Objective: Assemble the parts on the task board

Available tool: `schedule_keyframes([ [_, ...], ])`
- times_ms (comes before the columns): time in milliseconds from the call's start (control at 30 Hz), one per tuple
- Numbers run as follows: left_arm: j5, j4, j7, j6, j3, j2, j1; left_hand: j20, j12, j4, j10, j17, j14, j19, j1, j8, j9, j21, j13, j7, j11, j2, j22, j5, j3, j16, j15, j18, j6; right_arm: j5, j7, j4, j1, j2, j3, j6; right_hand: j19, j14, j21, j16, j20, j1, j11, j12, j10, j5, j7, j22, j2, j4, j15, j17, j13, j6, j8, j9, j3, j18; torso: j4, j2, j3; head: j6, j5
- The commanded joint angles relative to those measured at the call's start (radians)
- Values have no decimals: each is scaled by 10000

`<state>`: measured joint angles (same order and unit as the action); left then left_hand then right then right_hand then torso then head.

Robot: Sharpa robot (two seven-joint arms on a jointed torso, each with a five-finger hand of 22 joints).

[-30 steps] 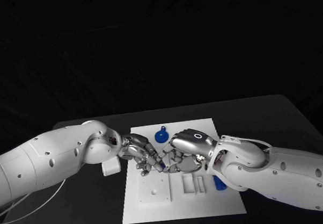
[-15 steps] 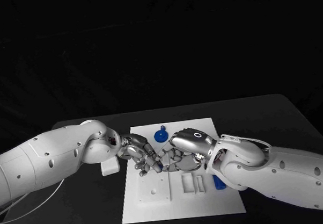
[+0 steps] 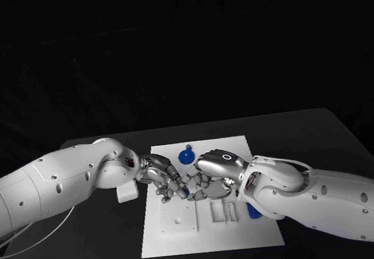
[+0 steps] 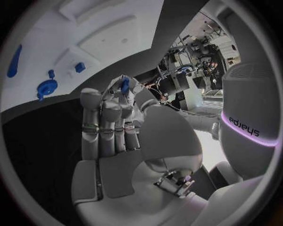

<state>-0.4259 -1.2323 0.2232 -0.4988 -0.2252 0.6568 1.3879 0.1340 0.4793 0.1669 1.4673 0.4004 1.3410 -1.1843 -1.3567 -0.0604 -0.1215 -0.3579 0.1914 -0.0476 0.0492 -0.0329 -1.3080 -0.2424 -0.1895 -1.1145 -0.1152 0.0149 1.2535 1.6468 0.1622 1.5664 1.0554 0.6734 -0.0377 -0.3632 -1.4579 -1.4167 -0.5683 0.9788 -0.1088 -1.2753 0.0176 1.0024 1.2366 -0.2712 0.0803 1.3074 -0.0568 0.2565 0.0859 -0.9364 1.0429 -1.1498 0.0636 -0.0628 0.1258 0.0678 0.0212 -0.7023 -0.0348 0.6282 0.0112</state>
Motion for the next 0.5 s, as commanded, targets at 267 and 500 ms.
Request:
schedule_keyframes([
  [267,336,-49,-179,-245,10,-6,28,-9,39,23,433,12,-37,53,23,-36,-1759,-68,-6,136,61,-88,-208,-17,-64,-34,-6,-86,169,195,-9,-84,-24,-76,31,341,-2,-3,14,-26,63,-51,-35,10,-40,-8,5,625,125,53,-31,-4,7,-58,-19,-2,-26,60,-1,3,2,19,-12],
  [500,366,-63,-197,-334,10,2,27,-9,39,23,433,12,-37,53,23,-36,-1759,-68,-6,136,61,-88,-208,-17,-64,-34,-6,-86,169,217,-27,-114,-32,-103,40,342,11,-4,2,-16,44,52,-11,33,-50,157,-35,624,250,181,-13,-18,34,-229,-17,-4,270,43,2,2,3,10,-6],
])
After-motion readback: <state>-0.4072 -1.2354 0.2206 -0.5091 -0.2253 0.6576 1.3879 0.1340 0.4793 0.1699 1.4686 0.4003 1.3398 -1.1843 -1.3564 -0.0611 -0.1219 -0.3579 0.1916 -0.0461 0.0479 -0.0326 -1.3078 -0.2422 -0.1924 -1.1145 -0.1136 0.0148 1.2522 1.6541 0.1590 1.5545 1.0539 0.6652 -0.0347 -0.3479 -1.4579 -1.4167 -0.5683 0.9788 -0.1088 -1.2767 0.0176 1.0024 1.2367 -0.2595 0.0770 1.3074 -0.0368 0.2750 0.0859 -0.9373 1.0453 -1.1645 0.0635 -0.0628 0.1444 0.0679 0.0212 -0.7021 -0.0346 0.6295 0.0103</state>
